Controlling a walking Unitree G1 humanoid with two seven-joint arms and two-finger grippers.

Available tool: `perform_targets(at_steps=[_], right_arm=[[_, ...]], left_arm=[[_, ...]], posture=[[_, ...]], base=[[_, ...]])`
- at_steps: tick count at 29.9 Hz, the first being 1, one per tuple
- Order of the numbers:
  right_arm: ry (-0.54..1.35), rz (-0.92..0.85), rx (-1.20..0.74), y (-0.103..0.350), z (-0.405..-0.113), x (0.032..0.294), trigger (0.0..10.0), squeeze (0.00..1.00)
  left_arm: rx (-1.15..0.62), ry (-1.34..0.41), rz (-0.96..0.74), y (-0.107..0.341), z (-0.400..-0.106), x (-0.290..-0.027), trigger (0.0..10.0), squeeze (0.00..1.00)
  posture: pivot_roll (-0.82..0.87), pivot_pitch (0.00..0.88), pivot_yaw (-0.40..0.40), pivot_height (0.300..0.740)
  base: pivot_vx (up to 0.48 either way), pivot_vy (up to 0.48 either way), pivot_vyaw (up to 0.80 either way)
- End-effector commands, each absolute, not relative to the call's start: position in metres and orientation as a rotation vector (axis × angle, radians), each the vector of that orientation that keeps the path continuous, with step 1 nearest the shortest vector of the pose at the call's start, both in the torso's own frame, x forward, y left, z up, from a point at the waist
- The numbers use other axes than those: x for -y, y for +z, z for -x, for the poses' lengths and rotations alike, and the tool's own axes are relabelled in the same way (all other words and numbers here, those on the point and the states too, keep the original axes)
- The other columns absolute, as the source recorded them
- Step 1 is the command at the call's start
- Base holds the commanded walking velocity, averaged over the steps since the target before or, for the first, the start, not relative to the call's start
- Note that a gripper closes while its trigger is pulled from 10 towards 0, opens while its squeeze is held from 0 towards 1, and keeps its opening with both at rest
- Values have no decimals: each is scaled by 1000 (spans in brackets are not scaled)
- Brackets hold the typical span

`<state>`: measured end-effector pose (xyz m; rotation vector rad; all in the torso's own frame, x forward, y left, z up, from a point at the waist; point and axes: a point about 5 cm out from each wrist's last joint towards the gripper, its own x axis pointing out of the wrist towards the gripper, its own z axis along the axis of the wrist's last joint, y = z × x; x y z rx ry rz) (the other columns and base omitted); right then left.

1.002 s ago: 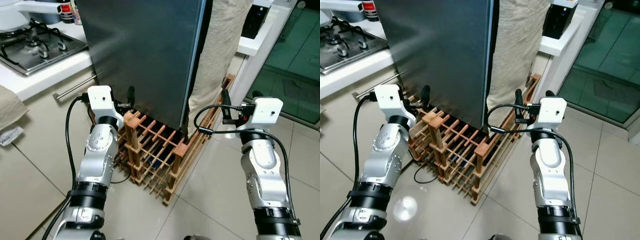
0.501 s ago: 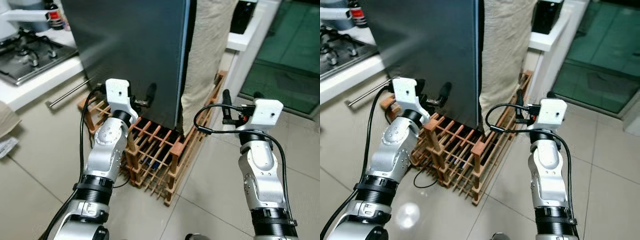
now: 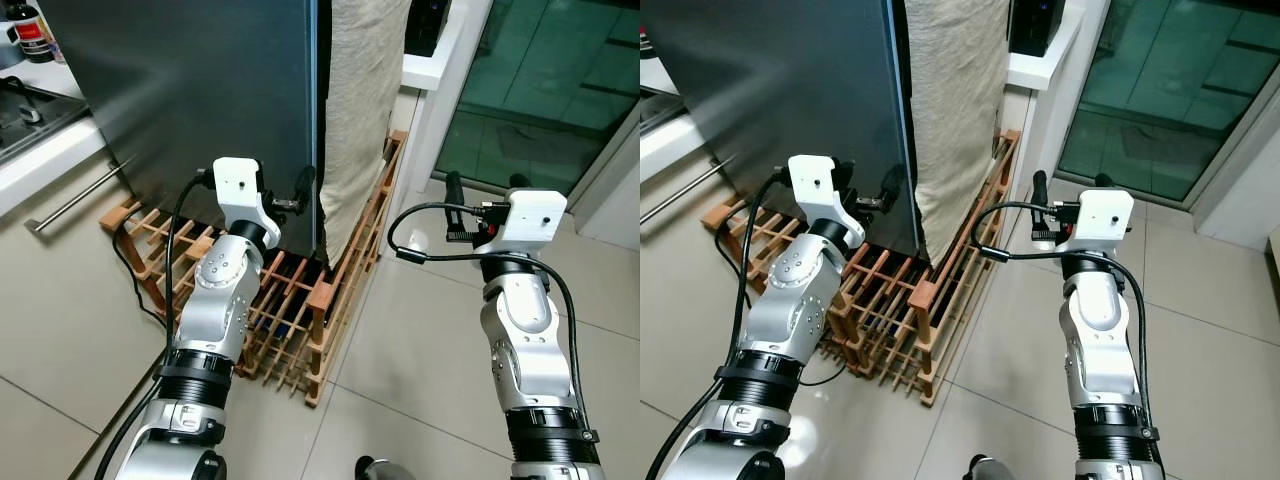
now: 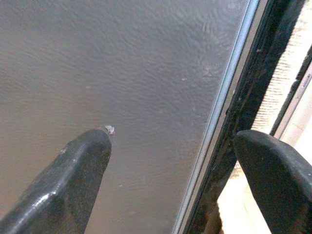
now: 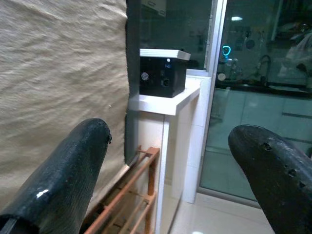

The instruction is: Restocking fridge

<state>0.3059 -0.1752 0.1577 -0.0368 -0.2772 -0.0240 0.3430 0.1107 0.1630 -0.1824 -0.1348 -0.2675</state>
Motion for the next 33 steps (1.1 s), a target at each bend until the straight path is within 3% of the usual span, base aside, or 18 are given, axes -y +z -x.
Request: perform_targets(at_steps=[1, 15, 33], right_arm=[[-26, 48, 276, 160, -307, 178, 10000, 0], [-11, 34, 277, 157, -305, 174, 10000, 0], [-31, 32, 269, 154, -303, 179, 10000, 0]], left_arm=[[151, -256, 185, 166, -341, -113, 10000, 0], [145, -267, 169, 165, -339, -117, 10000, 0], [137, -301, 171, 167, -337, -103, 10000, 0]], posture=[[-103, 0, -4, 740], [-97, 0, 5, 740], [-109, 0, 18, 740]], base=[[0, 0, -431], [0, 292, 0], [0, 0, -720]])
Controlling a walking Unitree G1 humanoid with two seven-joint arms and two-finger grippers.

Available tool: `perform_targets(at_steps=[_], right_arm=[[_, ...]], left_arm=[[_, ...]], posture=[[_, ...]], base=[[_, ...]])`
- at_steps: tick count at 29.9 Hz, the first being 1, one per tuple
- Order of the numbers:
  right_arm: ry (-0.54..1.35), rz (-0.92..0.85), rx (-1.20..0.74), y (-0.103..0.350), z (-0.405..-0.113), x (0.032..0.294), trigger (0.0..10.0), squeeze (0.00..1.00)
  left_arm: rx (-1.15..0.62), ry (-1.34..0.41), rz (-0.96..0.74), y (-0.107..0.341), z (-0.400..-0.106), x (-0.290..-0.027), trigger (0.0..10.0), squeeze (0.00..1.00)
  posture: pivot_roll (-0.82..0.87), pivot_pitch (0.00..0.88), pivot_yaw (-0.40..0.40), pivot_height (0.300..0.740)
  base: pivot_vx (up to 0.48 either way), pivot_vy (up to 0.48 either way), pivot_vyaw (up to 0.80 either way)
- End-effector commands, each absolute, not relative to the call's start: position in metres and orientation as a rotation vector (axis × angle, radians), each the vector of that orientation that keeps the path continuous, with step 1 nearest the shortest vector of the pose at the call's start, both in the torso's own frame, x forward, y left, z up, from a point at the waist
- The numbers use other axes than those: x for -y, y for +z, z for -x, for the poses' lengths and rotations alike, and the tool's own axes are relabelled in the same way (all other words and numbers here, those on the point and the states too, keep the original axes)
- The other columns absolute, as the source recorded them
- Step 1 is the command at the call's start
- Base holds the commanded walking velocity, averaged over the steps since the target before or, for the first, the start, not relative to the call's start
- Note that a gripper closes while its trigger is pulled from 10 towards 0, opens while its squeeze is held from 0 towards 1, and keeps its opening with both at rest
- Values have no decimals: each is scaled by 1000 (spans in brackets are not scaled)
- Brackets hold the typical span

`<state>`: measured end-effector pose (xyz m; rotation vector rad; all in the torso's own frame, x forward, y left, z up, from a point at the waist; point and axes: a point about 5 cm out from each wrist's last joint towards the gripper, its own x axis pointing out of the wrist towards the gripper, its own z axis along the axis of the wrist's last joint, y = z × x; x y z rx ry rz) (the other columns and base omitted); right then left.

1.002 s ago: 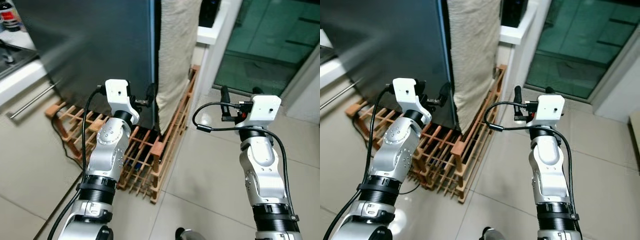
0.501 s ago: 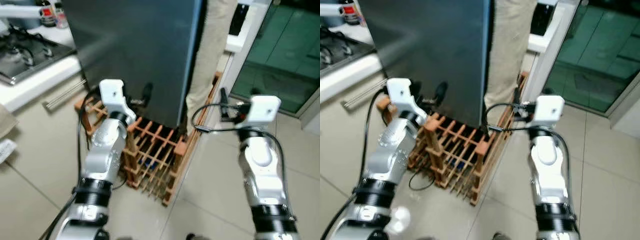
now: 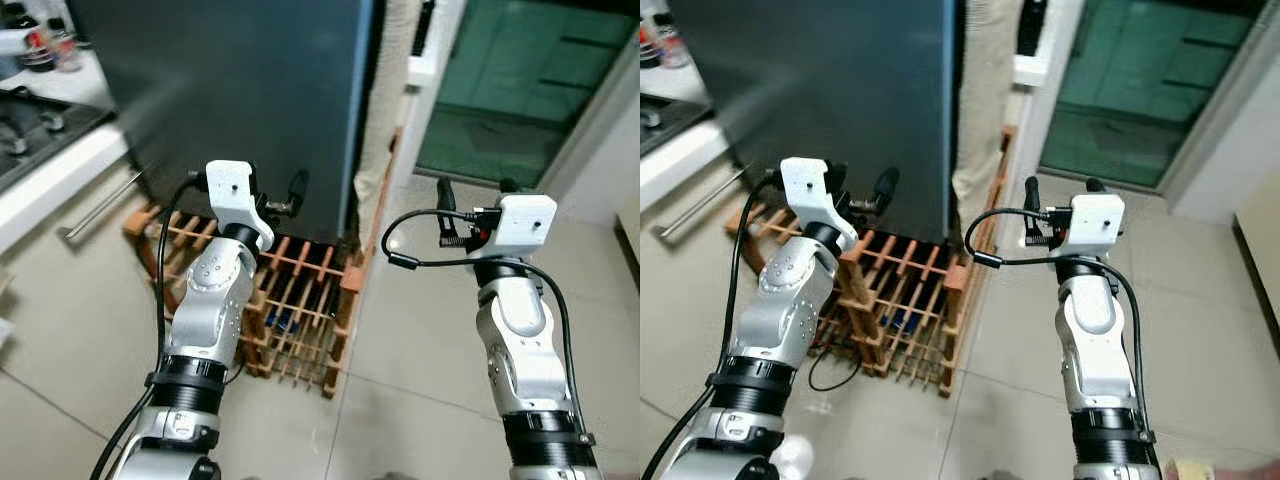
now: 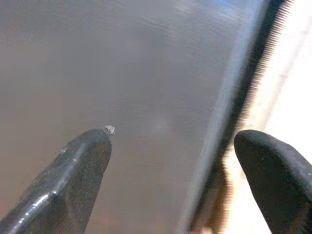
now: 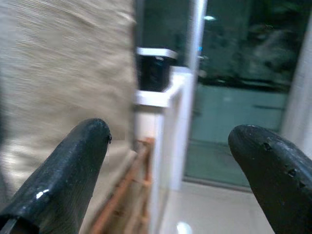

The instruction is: Restocking fridge

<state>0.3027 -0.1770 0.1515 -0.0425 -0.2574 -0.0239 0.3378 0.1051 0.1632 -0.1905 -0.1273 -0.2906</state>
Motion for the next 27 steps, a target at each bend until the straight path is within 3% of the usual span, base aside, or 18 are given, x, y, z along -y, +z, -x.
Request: perform_targets(at_steps=[1, 6, 10, 15, 27], right_arm=[[-33, 34, 270, 155, -303, 179, 10000, 0], [-37, 43, 275, 156, -303, 180, 10000, 0], [-39, 34, 281, 157, -302, 180, 10000, 0], [-30, 39, 281, 157, -302, 180, 10000, 0], [-11, 40, 276, 158, -301, 179, 10000, 0]], left_arm=[[138, -288, 171, 167, -337, -102, 10000, 0], [141, -270, 186, 169, -337, -102, 10000, 0], [154, -260, 225, 172, -334, -101, 10000, 0], [181, -247, 212, 179, -330, -99, 10000, 0], [203, -145, 222, 201, -341, -108, 10000, 0]], posture=[[-110, 0, 17, 740], [-113, 0, 18, 740], [-117, 0, 20, 740], [-115, 0, 13, 740], [-112, 0, 3, 740]], base=[[0, 0, -719], [0, 0, -715], [0, -452, -588], [161, -407, 0], [0, 0, 0]])
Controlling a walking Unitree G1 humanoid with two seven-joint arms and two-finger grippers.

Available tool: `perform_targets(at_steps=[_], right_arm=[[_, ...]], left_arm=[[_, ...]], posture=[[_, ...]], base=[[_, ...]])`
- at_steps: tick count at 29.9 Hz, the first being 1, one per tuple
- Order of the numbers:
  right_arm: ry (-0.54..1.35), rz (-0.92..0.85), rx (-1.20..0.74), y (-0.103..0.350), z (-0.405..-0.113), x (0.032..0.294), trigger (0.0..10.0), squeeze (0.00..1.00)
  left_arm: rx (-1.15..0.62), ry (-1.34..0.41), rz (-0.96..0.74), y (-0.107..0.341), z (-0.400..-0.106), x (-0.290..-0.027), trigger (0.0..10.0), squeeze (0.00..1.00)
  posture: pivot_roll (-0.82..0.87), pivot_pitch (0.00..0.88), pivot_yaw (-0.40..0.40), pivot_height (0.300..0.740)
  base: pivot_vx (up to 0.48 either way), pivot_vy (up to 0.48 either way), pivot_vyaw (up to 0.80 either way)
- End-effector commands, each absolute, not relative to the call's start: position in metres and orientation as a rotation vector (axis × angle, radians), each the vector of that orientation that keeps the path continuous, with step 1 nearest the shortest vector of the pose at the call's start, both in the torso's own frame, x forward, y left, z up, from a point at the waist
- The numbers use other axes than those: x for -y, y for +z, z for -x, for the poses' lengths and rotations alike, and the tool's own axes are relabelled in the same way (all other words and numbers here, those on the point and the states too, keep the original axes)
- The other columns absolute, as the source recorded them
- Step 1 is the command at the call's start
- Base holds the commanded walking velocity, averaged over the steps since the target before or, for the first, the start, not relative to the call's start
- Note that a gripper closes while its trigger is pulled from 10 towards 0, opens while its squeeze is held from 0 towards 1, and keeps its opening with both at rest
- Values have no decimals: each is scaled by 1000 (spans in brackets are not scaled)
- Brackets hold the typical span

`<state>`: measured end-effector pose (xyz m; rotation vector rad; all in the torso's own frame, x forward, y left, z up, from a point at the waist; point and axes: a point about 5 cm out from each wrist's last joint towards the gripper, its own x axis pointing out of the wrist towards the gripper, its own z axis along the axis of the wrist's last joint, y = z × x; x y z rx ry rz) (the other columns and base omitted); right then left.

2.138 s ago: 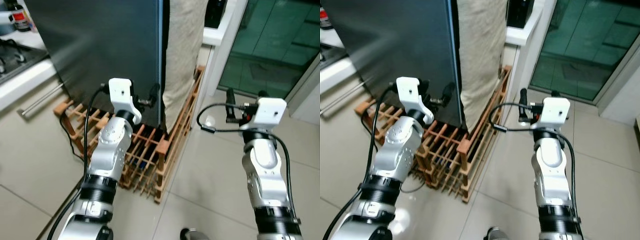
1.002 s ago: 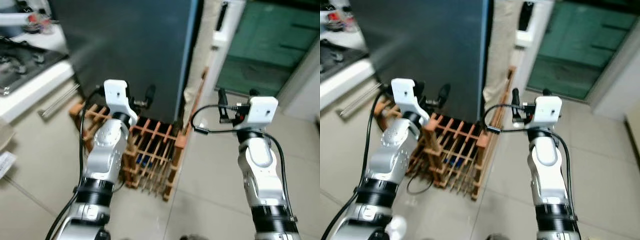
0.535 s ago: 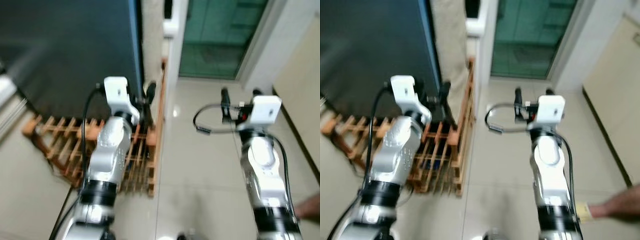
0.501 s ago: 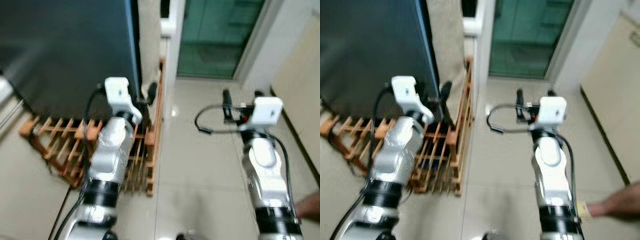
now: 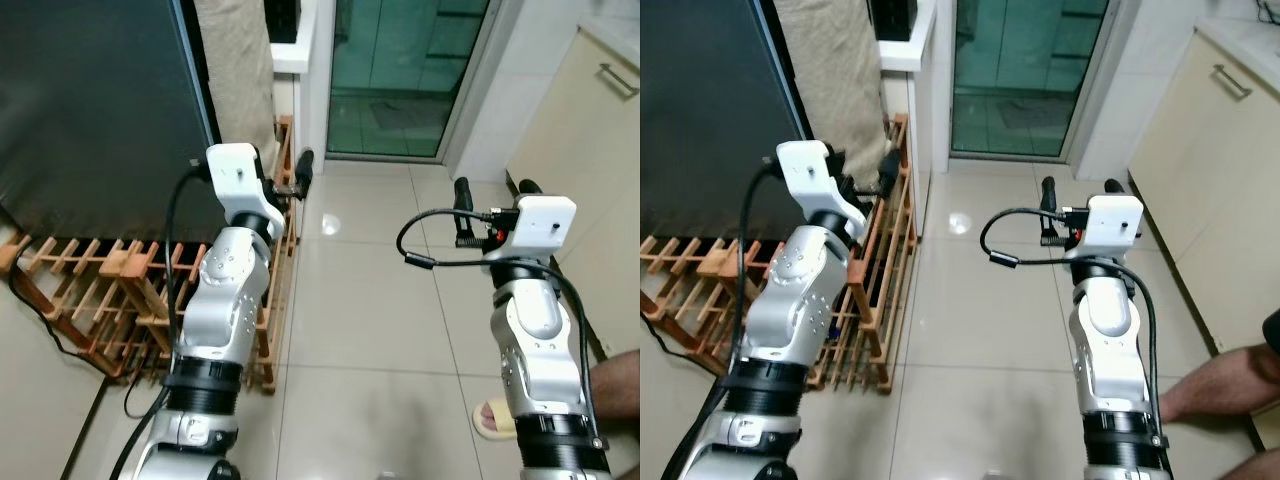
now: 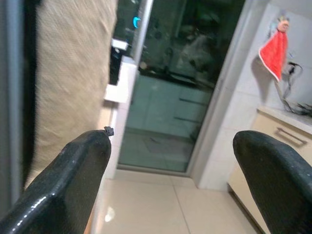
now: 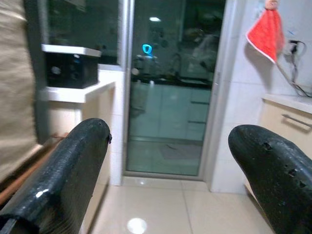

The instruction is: Restocking fridge

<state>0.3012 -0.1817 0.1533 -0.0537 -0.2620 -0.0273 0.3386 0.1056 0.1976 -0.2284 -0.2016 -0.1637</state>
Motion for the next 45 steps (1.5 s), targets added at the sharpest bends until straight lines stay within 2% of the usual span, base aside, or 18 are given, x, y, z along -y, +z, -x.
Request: perform_targets(at_steps=[1, 6, 14, 19, 25, 36, 45], right_arm=[[-11, 40, 276, 158, -301, 179, 10000, 0], [-9, 40, 272, 158, -301, 178, 10000, 0], [-6, 74, 276, 161, -299, 178, 10000, 0], [-22, 56, 282, 162, -300, 181, 10000, 0], [-39, 55, 269, 160, -300, 182, 10000, 0], [-28, 59, 262, 158, -298, 179, 10000, 0], [-11, 82, 293, 166, -297, 178, 10000, 0]], left_arm=[[203, -145, 222, 201, -341, -108, 10000, 0], [174, -126, 190, 197, -352, -109, 10000, 0], [133, -111, 171, 180, -342, -115, 10000, 0], [126, -131, 133, 177, -343, -110, 10000, 0], [130, -164, 109, 178, -343, -104, 10000, 0], [126, -183, 152, 178, -343, -98, 10000, 0], [136, -110, 134, 181, -343, -104, 10000, 0]], posture=[[-112, 0, 3, 740], [-126, 0, 15, 740], [-124, 0, 16, 740], [-125, 0, 17, 740], [-134, 0, 20, 740], [-135, 0, 25, 740], [-136, 0, 30, 740]], base=[[0, 0, 0], [0, 0, 0], [0, 0, 175], [0, 0, 568], [0, 0, 0], [366, -108, 0], [269, 0, 0]])
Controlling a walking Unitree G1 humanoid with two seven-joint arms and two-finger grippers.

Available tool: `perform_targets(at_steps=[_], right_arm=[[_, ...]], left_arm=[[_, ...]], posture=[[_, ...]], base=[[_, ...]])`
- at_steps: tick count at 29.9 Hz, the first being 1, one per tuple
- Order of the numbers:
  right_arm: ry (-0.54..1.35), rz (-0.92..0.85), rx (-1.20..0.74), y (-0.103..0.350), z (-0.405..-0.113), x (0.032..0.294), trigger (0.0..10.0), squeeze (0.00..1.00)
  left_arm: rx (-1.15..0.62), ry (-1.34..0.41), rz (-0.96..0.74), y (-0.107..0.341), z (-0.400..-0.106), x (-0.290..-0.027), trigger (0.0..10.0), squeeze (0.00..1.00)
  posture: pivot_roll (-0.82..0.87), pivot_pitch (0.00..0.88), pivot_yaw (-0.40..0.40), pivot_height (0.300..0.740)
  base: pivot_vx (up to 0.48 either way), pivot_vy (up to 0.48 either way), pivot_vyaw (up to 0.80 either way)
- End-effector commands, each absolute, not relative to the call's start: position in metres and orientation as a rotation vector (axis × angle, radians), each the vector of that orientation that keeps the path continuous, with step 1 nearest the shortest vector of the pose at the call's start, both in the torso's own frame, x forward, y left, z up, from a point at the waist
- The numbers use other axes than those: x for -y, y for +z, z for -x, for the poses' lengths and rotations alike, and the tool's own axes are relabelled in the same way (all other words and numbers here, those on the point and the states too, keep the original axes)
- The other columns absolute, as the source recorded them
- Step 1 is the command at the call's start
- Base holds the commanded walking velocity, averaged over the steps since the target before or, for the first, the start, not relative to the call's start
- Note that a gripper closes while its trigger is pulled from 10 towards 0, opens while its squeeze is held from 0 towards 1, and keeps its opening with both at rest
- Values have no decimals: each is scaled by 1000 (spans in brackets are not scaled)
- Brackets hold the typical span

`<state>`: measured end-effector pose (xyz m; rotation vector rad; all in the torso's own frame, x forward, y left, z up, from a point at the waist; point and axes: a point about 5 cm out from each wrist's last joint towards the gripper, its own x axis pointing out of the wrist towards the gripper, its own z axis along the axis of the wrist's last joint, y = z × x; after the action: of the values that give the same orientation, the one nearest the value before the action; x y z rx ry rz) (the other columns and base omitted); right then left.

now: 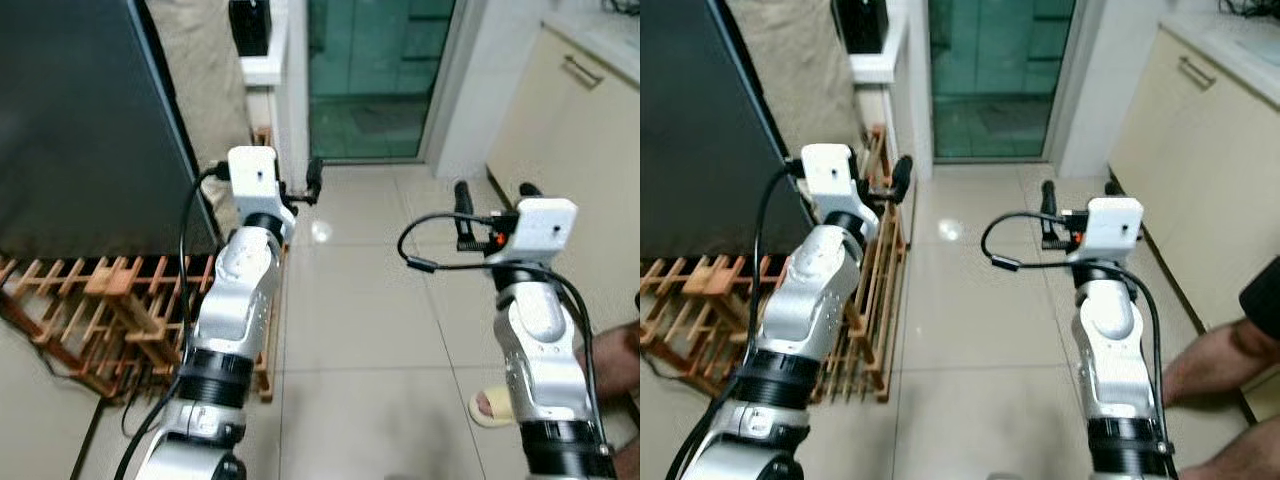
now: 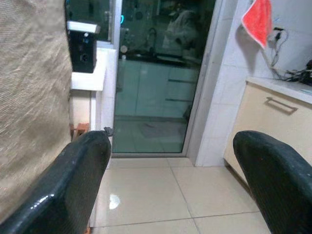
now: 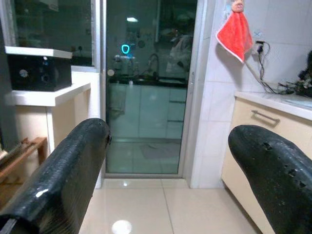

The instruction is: Restocking fridge

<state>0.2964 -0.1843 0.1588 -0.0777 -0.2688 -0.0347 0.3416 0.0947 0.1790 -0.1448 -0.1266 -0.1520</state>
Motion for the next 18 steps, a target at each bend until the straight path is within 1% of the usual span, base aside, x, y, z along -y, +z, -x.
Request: perform_targets(at_steps=[1, 10, 12, 16, 18], right_arm=[[-12, 82, 294, 166, -297, 178, 10000, 0], [-5, 80, 296, 166, -300, 177, 10000, 0], [1, 86, 293, 166, -301, 176, 10000, 0], [6, 82, 289, 165, -300, 175, 10000, 67], [2, 79, 289, 165, -300, 176, 10000, 71]], left_arm=[[137, -107, 132, 182, -343, -104, 10000, 0], [147, -89, 73, 183, -347, -104, 10000, 0], [146, -97, 79, 183, -347, -103, 10000, 0], [145, -148, 94, 184, -346, -98, 10000, 0], [149, -155, 79, 184, -345, -97, 10000, 0]], posture=[[-136, 0, 30, 740], [-128, 0, 28, 740], [-128, 0, 29, 740], [-129, 0, 31, 740], [-129, 0, 31, 740]], base=[[0, 0, 0], [0, 0, 0], [0, 0, 631], [0, 0, 586], [0, 0, 550]])
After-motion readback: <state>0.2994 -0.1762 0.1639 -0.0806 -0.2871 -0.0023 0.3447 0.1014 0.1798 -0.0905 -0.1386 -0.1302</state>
